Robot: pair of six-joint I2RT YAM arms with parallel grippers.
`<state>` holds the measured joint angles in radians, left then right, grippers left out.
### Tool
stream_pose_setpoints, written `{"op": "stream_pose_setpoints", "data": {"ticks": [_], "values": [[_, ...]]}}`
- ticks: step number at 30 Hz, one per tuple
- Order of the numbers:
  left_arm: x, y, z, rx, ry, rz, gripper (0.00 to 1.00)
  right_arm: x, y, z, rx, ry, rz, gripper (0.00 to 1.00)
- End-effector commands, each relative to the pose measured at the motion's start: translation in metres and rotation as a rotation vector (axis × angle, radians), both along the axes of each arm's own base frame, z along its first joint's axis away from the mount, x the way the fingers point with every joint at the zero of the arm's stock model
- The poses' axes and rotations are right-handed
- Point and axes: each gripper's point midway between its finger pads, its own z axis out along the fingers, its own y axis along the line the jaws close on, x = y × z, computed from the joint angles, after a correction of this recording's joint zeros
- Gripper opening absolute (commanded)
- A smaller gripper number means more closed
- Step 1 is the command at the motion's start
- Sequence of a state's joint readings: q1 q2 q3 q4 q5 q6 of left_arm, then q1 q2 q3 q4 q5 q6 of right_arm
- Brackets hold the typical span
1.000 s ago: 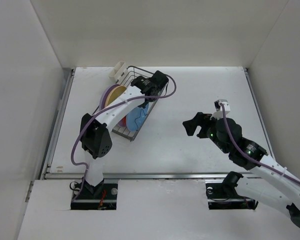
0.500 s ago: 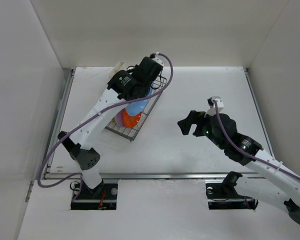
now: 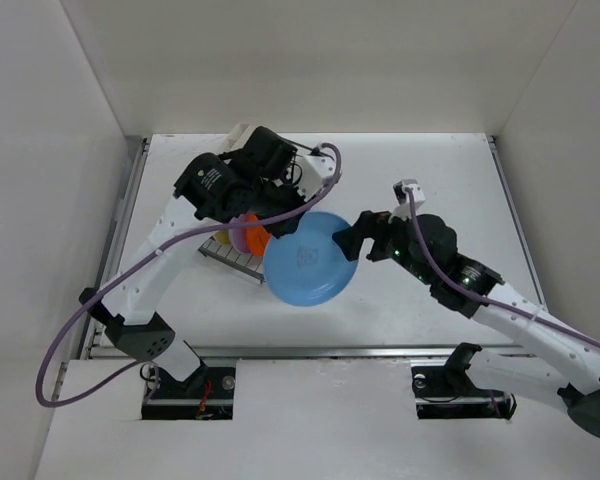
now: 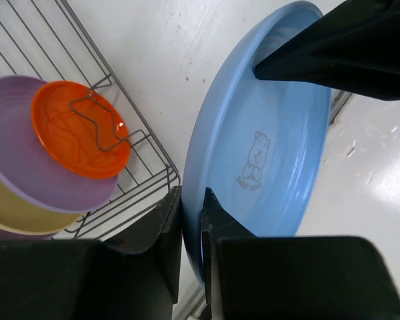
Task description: Unload the plates from the dish rack
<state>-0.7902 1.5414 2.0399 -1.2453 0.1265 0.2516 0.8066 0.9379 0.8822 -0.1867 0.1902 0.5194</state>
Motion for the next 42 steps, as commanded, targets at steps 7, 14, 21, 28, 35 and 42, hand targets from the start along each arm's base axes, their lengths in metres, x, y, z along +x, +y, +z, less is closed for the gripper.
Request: {"op": "stream_pose_setpoints", "data": {"ticks": [7,14,21,28,35,42], "values": [[-0.012,-0.018,-0.009,-0.047,0.069,-0.1,0.0,-0.005,0.029,-0.002,0.126,-0.049,0.114,0.2],[0.05,-0.005,-0.042,0.078,0.041,0.22,0.04,-0.011,0.015,-0.009,0.144,-0.049,0.078,0.0],[0.096,0.007,-0.036,0.125,-0.084,0.431,0.89,0.012,-0.033,-0.04,0.135,0.122,-0.278,0.0],[0.113,0.039,-0.013,0.123,-0.245,0.546,0.99,0.034,-0.108,-0.086,0.156,0.272,-0.694,0.0],[0.112,0.049,-0.09,0.287,-0.058,0.495,0.92,0.046,-0.157,-0.162,0.2,0.415,-0.96,0.0],[0.125,0.052,-0.128,0.351,-0.047,0.518,0.76,0.047,-0.191,-0.213,0.286,0.51,-1.224,0.0]]}}
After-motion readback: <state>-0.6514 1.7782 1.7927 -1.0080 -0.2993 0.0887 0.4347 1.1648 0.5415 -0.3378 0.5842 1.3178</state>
